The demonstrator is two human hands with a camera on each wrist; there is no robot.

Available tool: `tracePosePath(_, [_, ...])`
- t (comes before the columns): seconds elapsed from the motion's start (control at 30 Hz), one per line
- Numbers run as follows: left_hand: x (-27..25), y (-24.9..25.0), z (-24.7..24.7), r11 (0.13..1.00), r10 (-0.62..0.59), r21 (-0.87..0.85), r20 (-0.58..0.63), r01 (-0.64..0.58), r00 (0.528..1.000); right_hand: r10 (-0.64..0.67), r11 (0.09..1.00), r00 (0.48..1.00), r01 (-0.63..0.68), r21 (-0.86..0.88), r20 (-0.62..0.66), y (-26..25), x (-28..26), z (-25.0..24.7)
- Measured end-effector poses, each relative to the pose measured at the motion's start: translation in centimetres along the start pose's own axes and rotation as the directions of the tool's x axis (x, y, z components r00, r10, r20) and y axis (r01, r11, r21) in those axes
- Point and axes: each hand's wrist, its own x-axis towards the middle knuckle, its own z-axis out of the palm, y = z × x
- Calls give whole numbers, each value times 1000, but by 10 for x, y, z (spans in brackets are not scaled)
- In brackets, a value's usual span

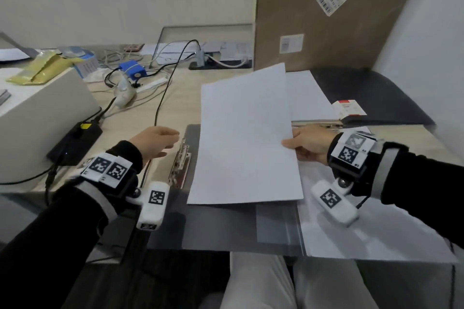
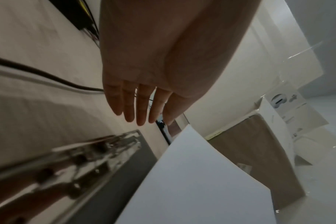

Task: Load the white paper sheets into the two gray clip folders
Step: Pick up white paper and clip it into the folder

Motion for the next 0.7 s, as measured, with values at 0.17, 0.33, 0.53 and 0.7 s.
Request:
tracePosePath(0.17, [-3, -10, 5, 998, -41, 45, 64, 38, 997, 129, 986, 990, -135, 95, 63, 21, 10, 13])
tracePosePath(0.33, [-5, -6, 11, 997, -55, -46, 132, 62, 990, 182, 978, 979, -189, 88, 88, 23, 11, 20])
tracePosePath(0.53, [-4, -8, 9, 993, -57, -90, 156, 72, 986, 203, 969, 971, -218, 116, 123, 25, 10, 28])
tracePosePath(0.7, [-4, -8, 10, 991, -52, -112, 187, 74, 981, 205, 973, 966, -219, 78, 157, 28, 9, 37])
